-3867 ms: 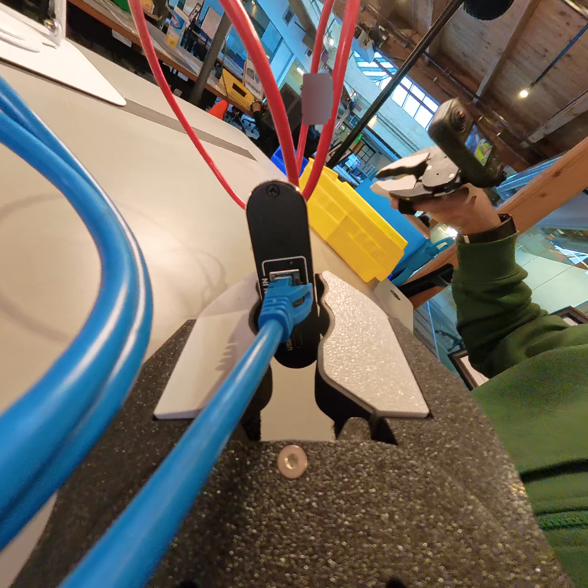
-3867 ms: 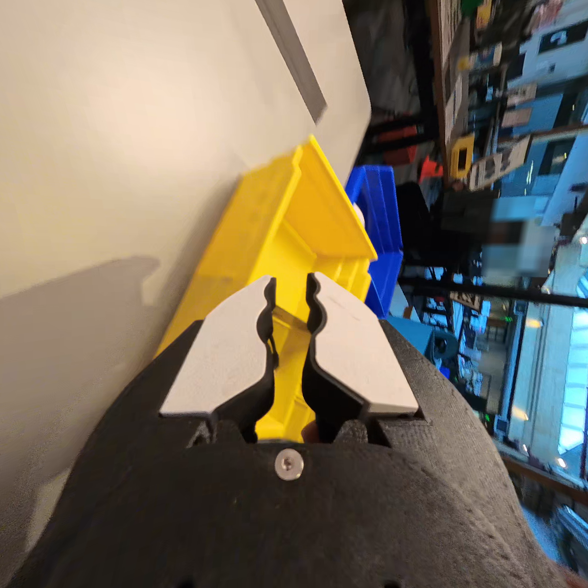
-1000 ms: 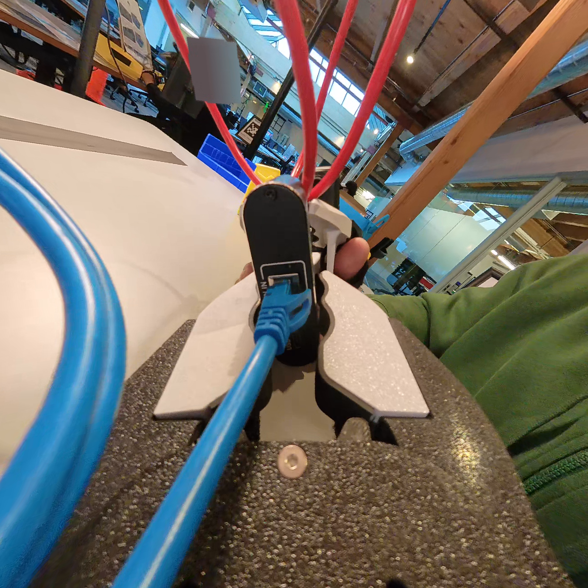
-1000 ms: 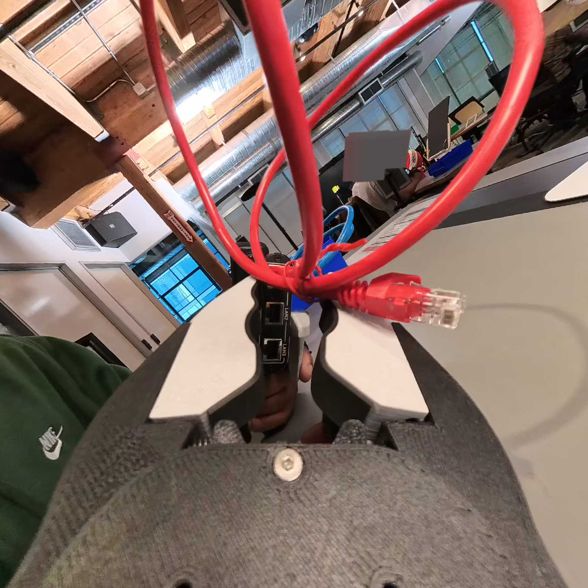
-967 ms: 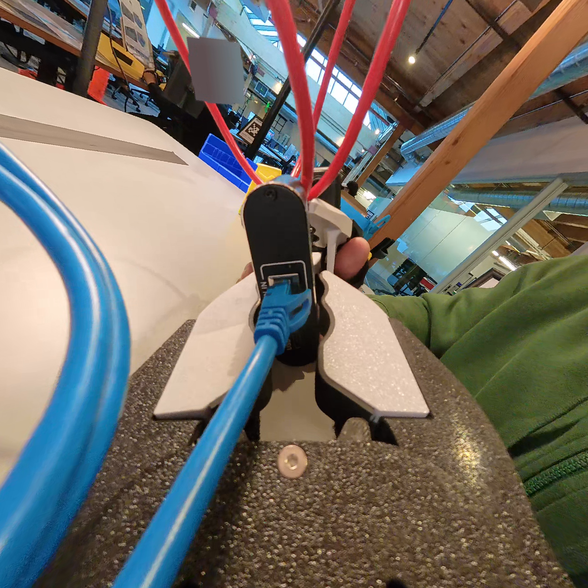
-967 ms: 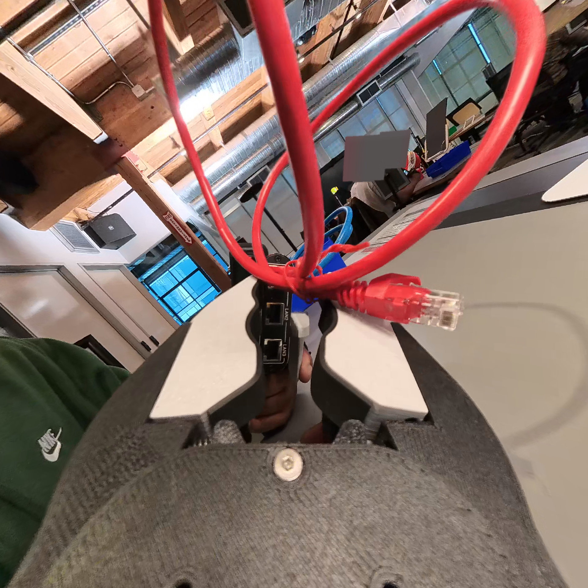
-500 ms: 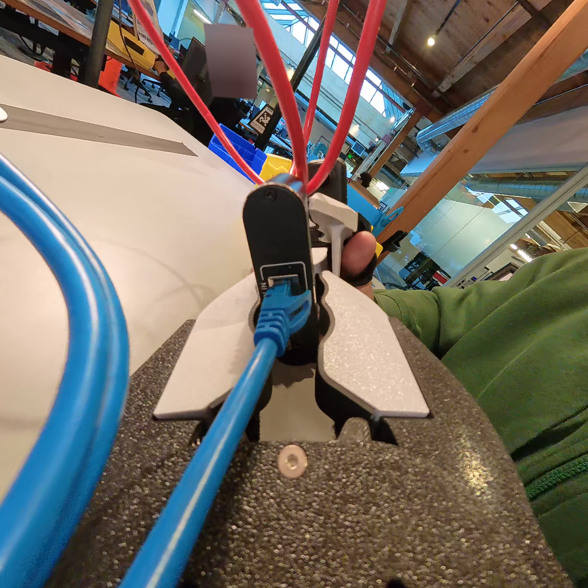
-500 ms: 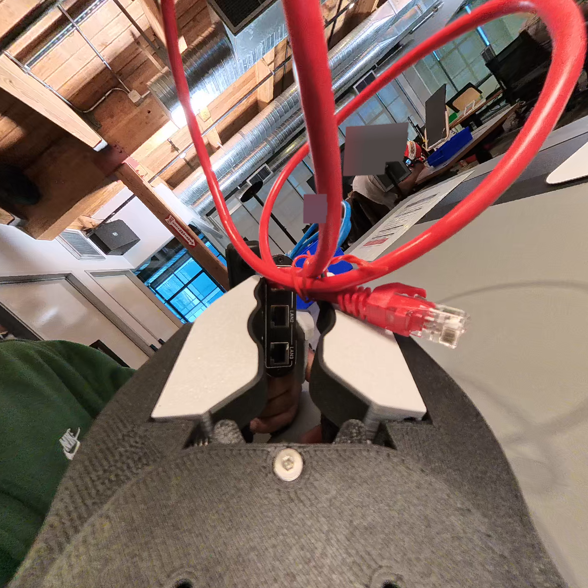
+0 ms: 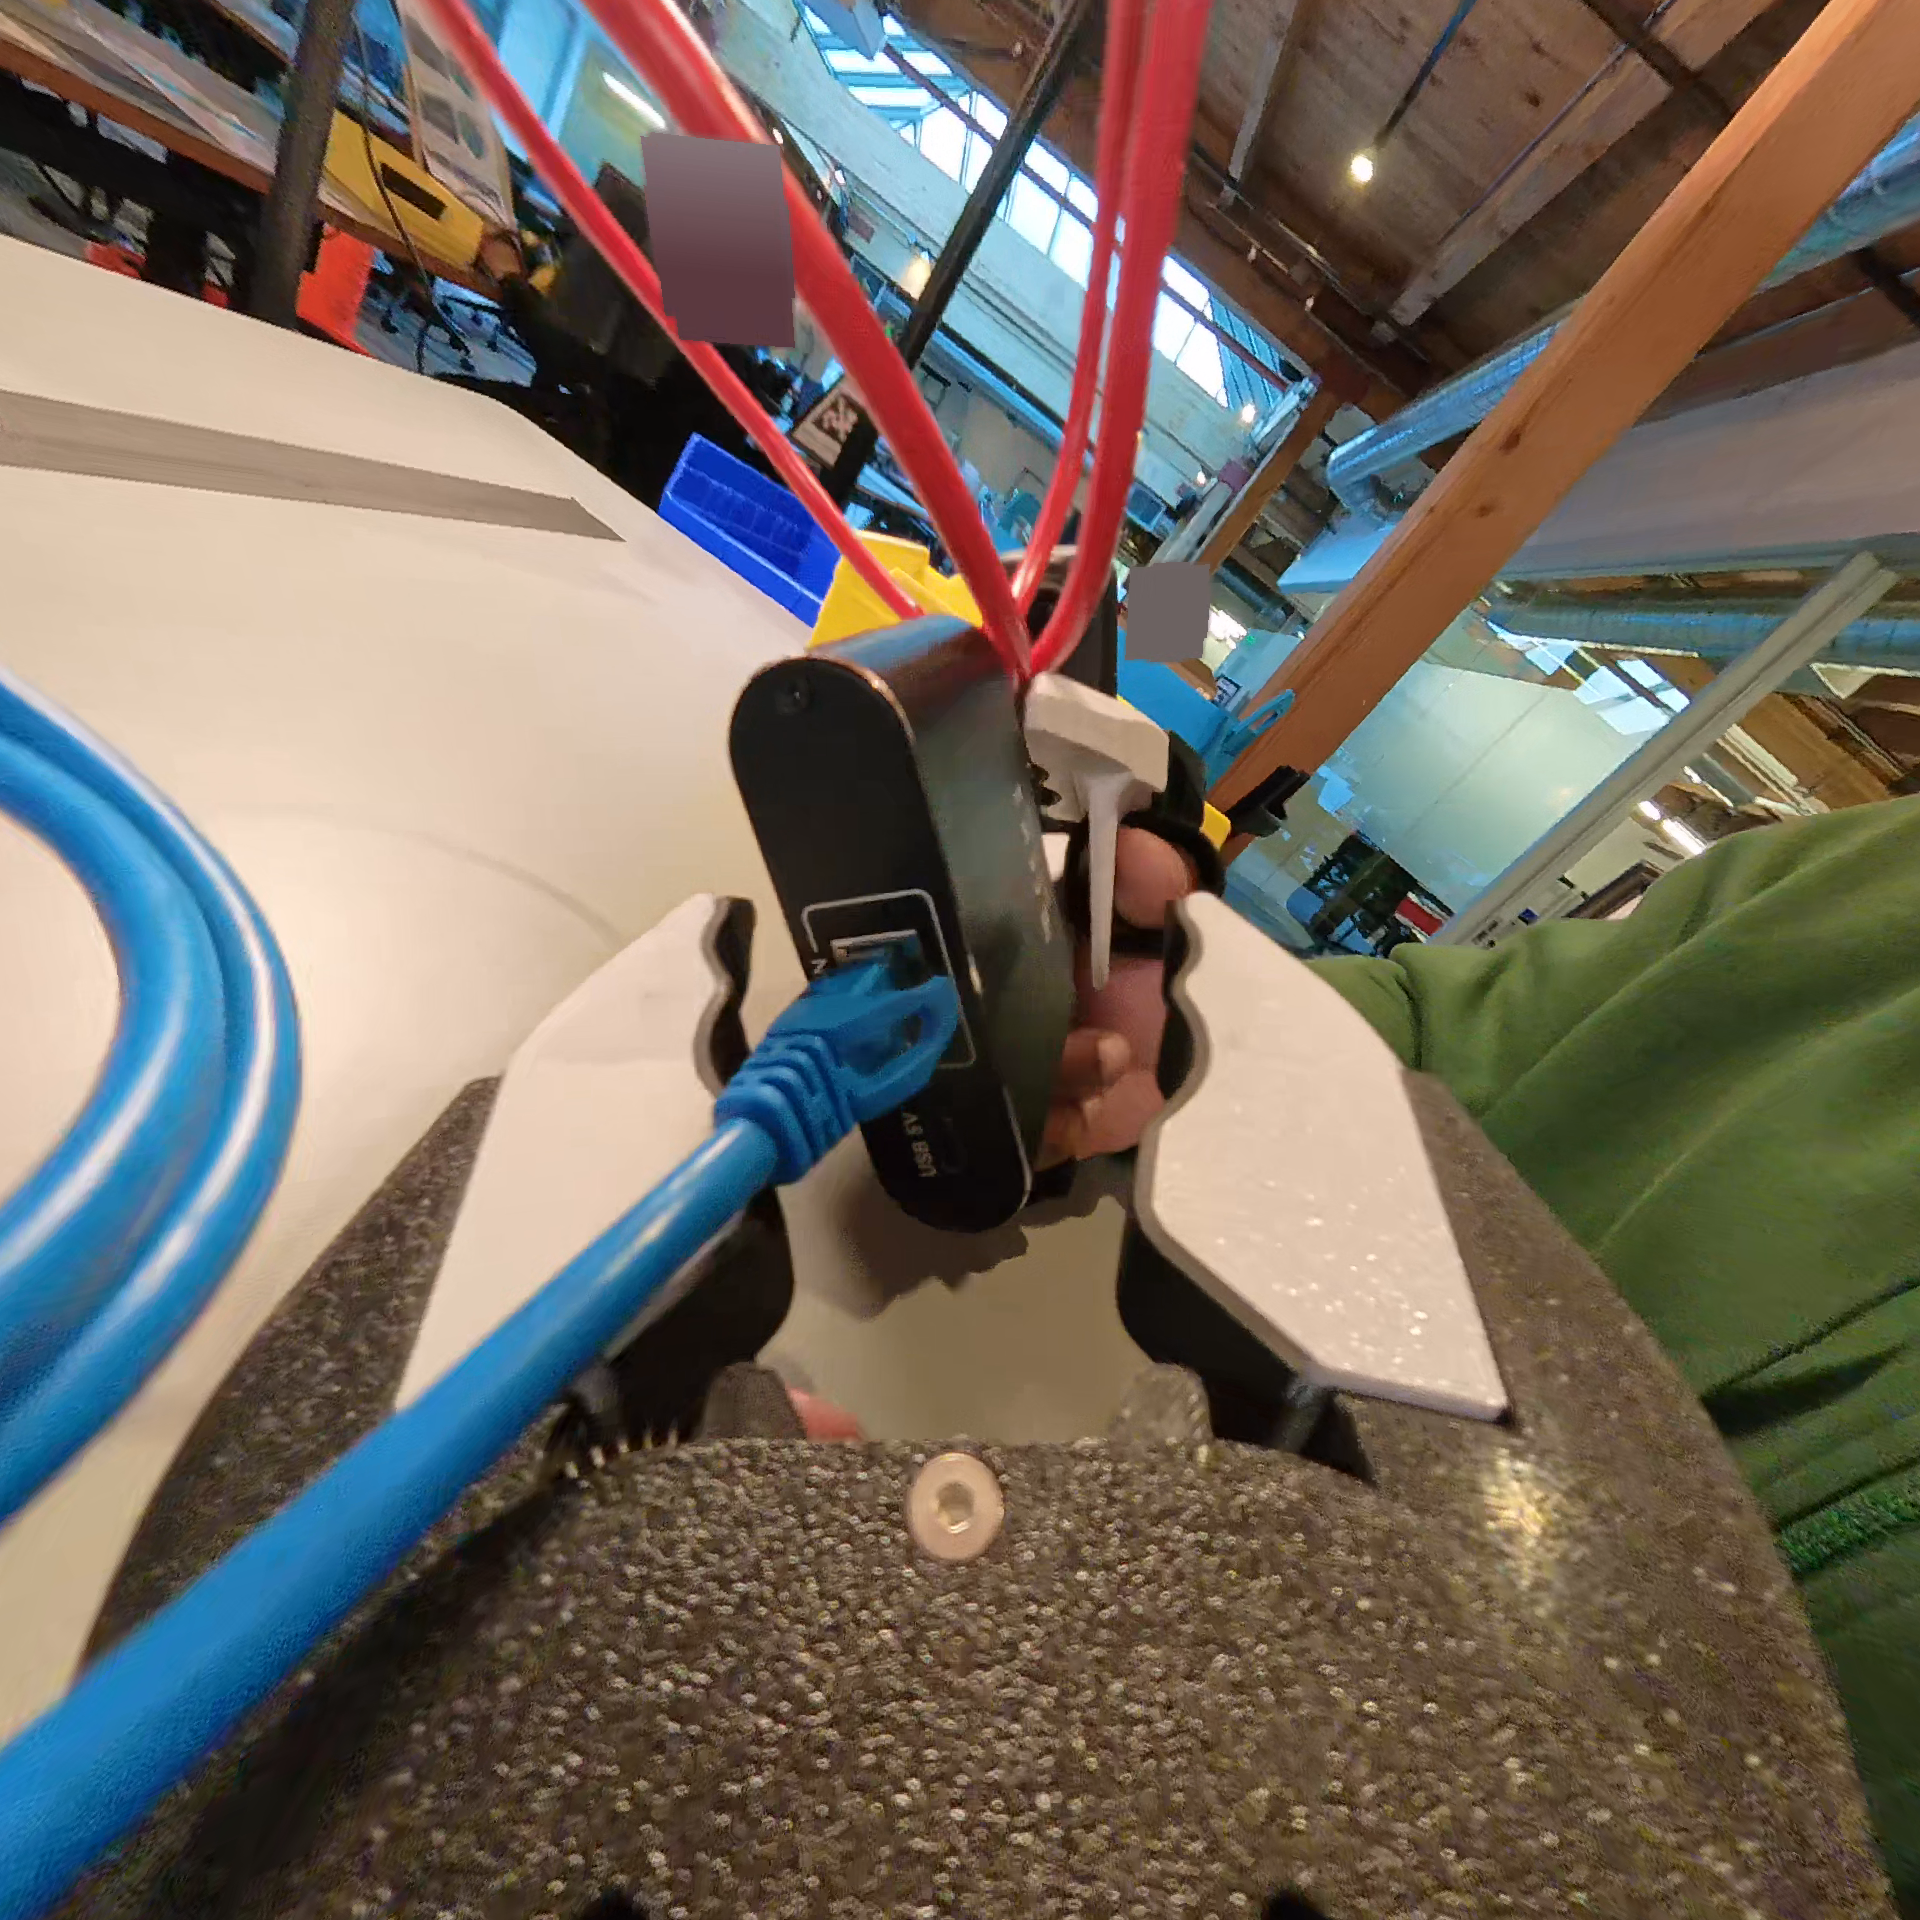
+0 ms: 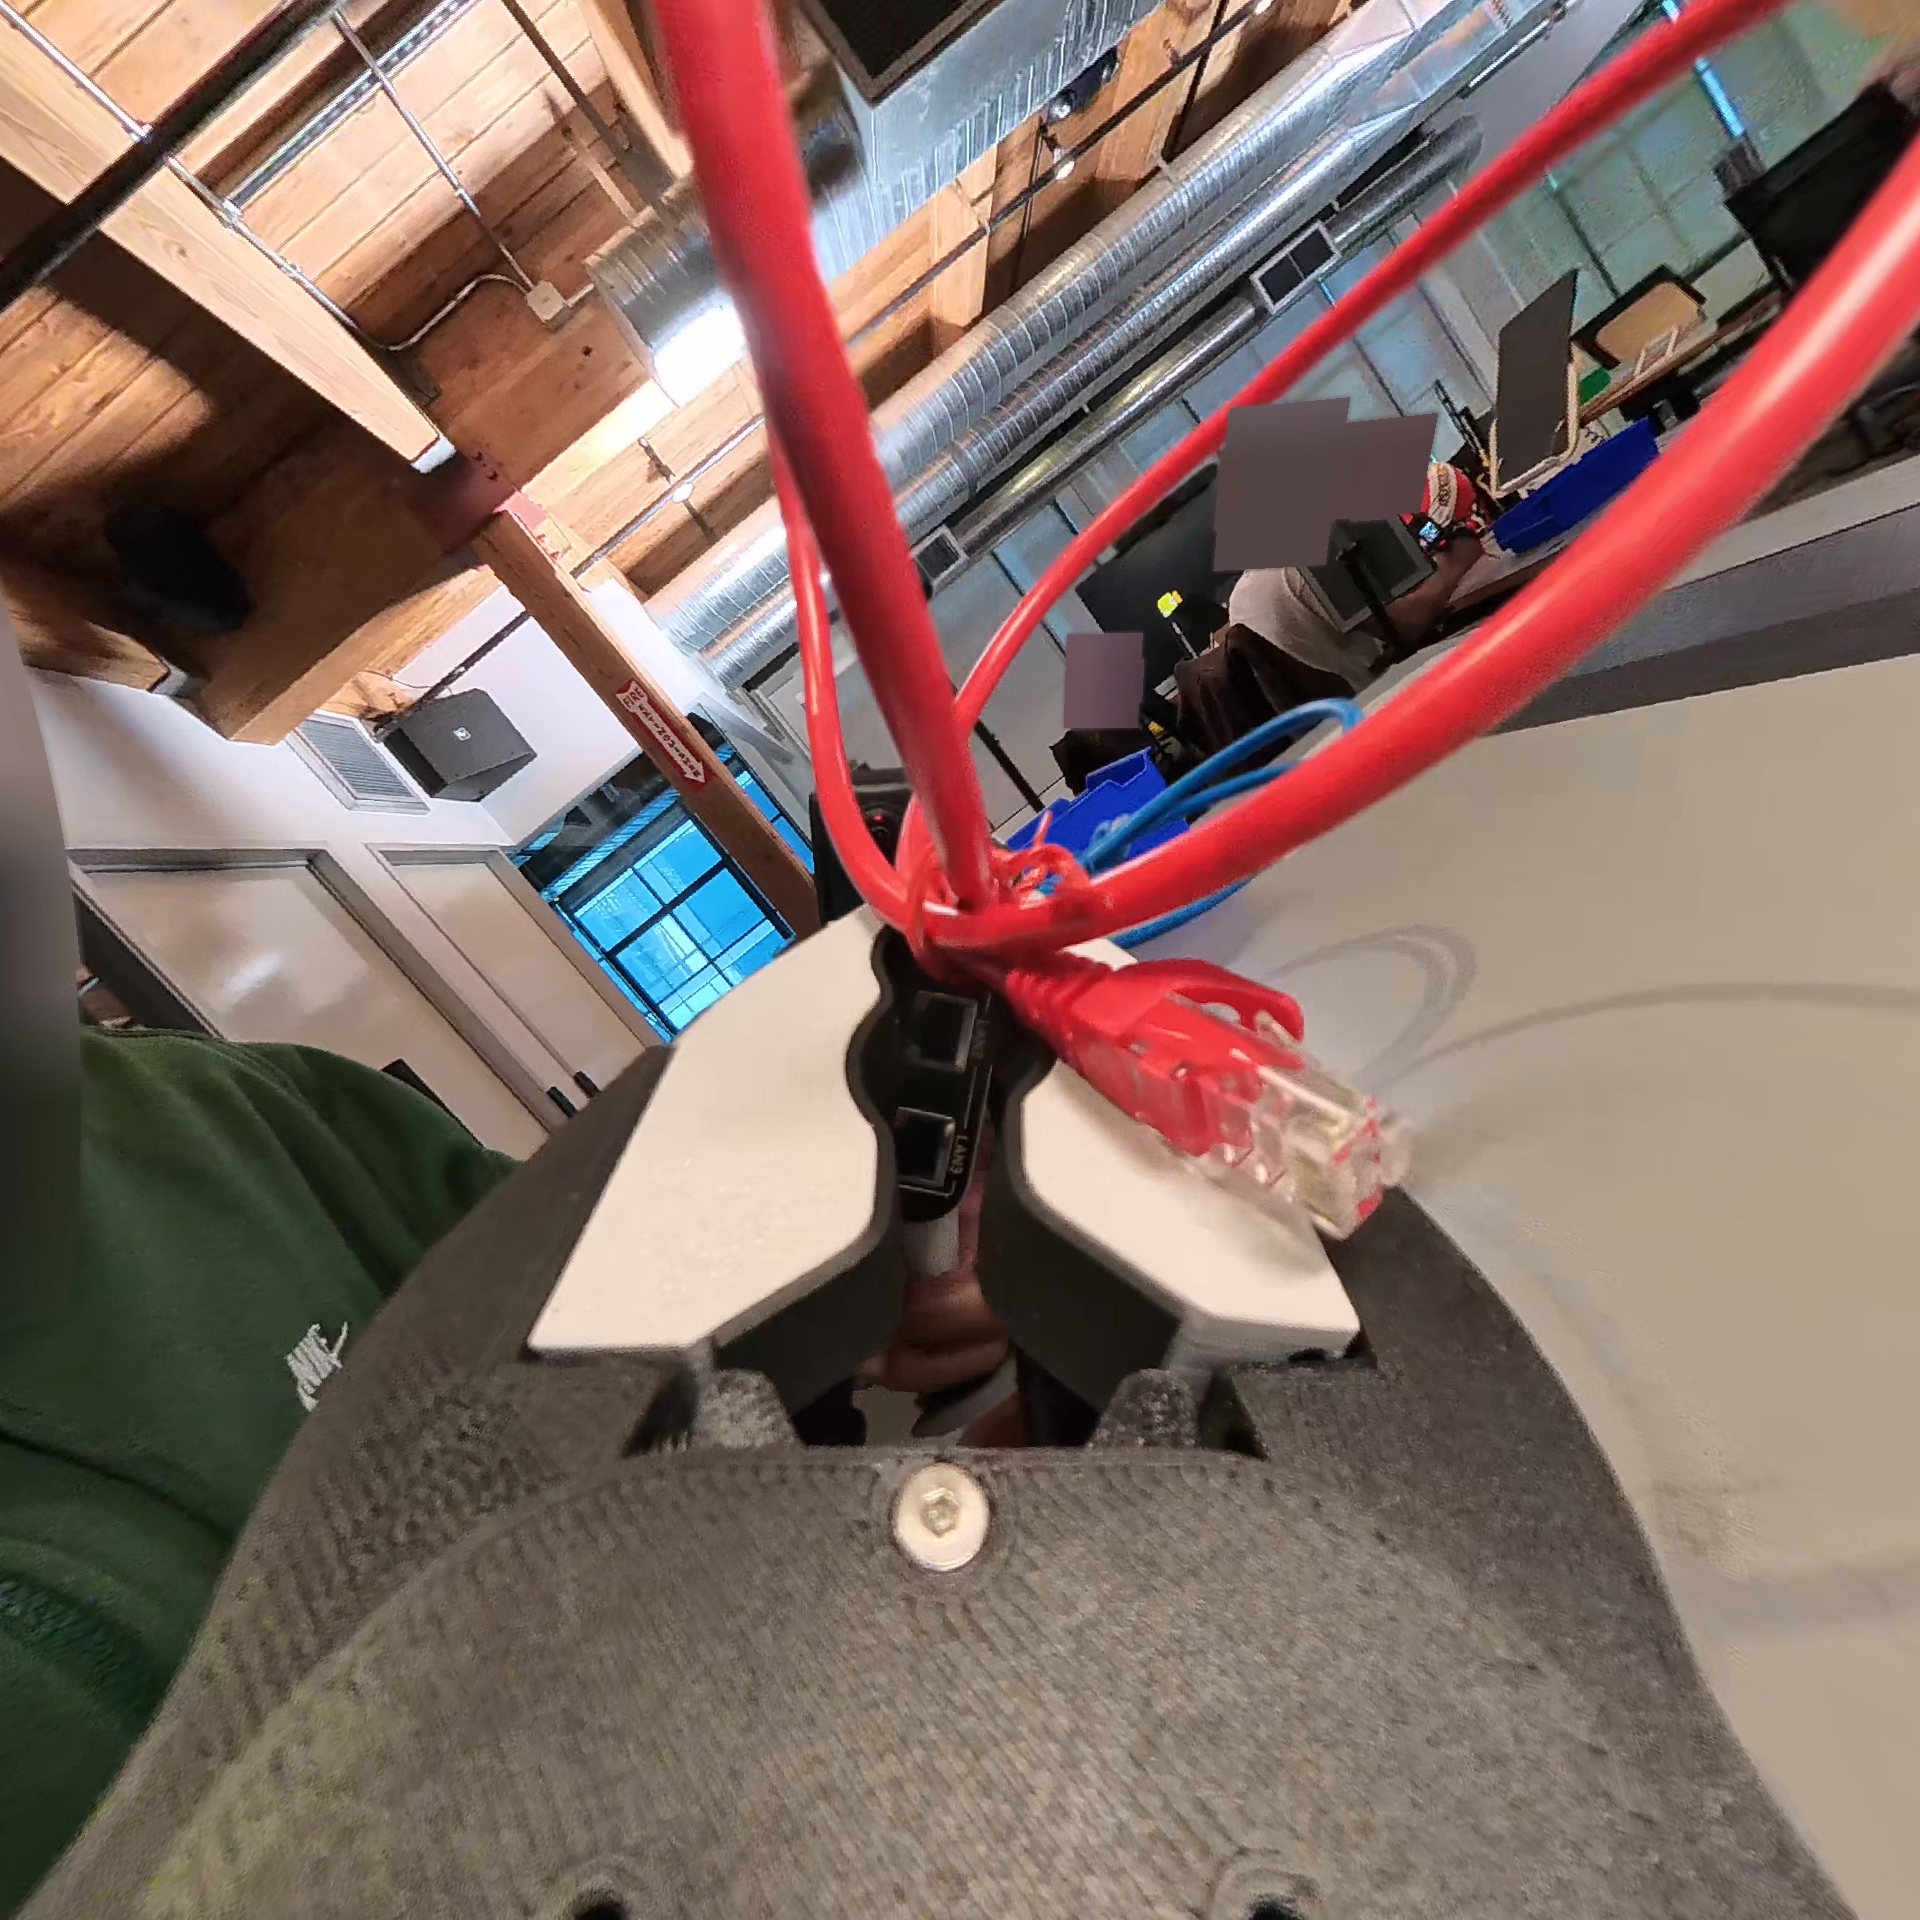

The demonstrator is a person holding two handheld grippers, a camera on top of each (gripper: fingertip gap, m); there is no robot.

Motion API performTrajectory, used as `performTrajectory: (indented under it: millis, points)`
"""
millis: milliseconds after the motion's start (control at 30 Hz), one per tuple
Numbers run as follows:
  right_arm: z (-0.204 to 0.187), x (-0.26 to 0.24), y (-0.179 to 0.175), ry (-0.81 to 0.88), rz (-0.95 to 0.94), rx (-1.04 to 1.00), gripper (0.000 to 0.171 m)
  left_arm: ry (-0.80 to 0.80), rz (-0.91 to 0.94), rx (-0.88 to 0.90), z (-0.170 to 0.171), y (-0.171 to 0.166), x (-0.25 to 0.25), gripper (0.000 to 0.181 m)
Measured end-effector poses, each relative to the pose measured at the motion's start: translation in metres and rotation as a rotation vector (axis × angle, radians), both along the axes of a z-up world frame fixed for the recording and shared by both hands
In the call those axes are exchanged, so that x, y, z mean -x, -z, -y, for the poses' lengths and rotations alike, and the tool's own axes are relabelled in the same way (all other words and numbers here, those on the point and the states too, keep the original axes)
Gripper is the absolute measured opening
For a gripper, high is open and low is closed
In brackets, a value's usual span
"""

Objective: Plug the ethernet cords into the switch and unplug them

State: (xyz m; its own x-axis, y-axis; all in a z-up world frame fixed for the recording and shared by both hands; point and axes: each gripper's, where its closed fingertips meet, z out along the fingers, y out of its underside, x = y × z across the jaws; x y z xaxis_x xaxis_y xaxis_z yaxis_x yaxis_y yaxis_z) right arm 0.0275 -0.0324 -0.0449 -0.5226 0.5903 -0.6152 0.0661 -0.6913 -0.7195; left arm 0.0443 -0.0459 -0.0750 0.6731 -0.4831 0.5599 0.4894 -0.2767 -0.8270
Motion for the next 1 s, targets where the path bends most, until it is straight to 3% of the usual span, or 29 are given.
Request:
performTrajectory:
  millis: [167,300,367,467,700,1000]
  points:
    - [0.002,-0.003,-0.002,-0.030,-0.013,0.013,0.011,0.028,0.086,-0.051,0.004,-0.011,-0.002,0.074]
    - [0.005,-0.004,-0.002,-0.070,-0.016,0.031,0.012,0.065,0.340,-0.112,0.009,-0.030,0.005,0.071]
    - [0.008,-0.002,-0.001,-0.072,-0.013,0.029,0.012,0.078,0.468,-0.111,0.010,-0.032,0.012,0.056]
    - [0.008,0.002,0.003,-0.044,0.021,0.010,0.009,0.018,0.453,-0.047,0.004,-0.019,0.017,0.028]
    - [0.006,0.007,0.010,0.052,0.079,-0.046,0.019,-0.085,0.197,-0.034,0.004,-0.010,0.021,0.027]
    - [0.000,0.007,0.017,0.123,0.129,-0.122,0.019,-0.141,0.084,-0.019,0.001,-0.004,0.019,0.028]
